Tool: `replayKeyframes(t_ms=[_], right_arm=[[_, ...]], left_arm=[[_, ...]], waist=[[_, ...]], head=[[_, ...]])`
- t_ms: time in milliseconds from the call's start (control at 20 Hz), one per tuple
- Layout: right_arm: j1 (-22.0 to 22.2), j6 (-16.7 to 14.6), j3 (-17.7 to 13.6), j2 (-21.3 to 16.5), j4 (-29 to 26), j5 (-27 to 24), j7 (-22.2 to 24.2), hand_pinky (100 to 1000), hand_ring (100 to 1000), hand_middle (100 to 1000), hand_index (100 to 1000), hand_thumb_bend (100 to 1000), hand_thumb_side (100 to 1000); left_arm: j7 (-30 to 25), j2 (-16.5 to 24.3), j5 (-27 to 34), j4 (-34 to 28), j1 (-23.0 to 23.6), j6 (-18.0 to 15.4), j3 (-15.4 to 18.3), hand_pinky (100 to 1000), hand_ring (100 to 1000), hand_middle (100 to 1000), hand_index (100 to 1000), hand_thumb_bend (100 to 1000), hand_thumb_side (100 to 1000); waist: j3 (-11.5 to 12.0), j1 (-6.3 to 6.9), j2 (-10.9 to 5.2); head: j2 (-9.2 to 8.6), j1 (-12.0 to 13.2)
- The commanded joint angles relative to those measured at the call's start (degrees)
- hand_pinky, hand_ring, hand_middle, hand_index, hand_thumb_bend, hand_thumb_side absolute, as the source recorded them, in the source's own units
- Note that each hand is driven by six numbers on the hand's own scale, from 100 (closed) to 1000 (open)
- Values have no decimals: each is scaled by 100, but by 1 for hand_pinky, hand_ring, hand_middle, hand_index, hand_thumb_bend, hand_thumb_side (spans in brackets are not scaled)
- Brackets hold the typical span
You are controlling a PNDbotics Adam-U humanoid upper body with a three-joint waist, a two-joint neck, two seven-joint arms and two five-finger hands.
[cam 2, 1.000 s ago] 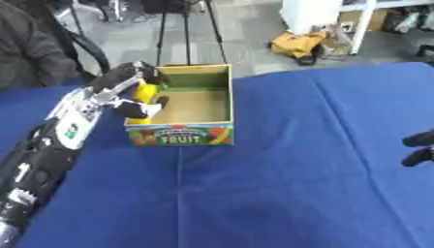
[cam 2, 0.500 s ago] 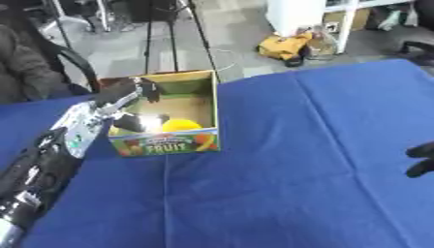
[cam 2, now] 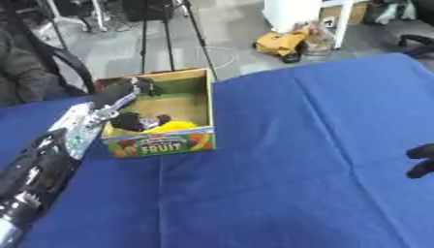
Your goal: Pick up objects on the table and place them in the box.
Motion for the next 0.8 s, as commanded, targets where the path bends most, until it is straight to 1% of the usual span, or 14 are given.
replayKeyframes(t_ms=[50,150,200,400,550,650,800], right_arm=[[-33,9,-59,-99,-60,6,-23,533,667,560,638,100,662],[1,5,-80,-87,-48,0,-41,533,667,560,637,100,661],[20,1,-91,-83,-43,-1,-52,533,667,560,637,100,660],[57,-16,-114,-76,-32,-1,-77,533,667,560,638,100,660],[73,-21,-129,-64,-15,7,-93,532,667,559,639,100,662],[81,-23,-138,-61,-3,16,-103,532,667,559,640,100,663],[103,-24,-158,-59,20,36,-125,532,666,558,641,100,666]], left_arm=[[-41,219,385,-329,26,-44,67,734,684,654,807,391,785],[-162,222,872,-651,189,-17,78,731,673,641,795,258,807],[-243,224,1160,-837,273,30,81,732,671,638,791,210,827],[-674,235,2587,-1804,767,344,73,738,664,626,774,106,896],[-1016,218,3895,-2717,1354,645,98,741,659,620,767,100,944],[-1285,218,4695,-3307,1790,844,132,737,653,614,763,109,951],[-1664,144,5571,-3964,2368,1179,223,731,640,603,755,148,984]], waist=[[66,-76,-126],[184,-124,-156],[250,-151,-167],[485,-234,-176],[634,-268,-163],[725,-281,-150],[849,-284,-144]], head=[[38,-45],[70,-104],[88,-133],[125,-196],[129,-246],[121,-288],[148,-330]])
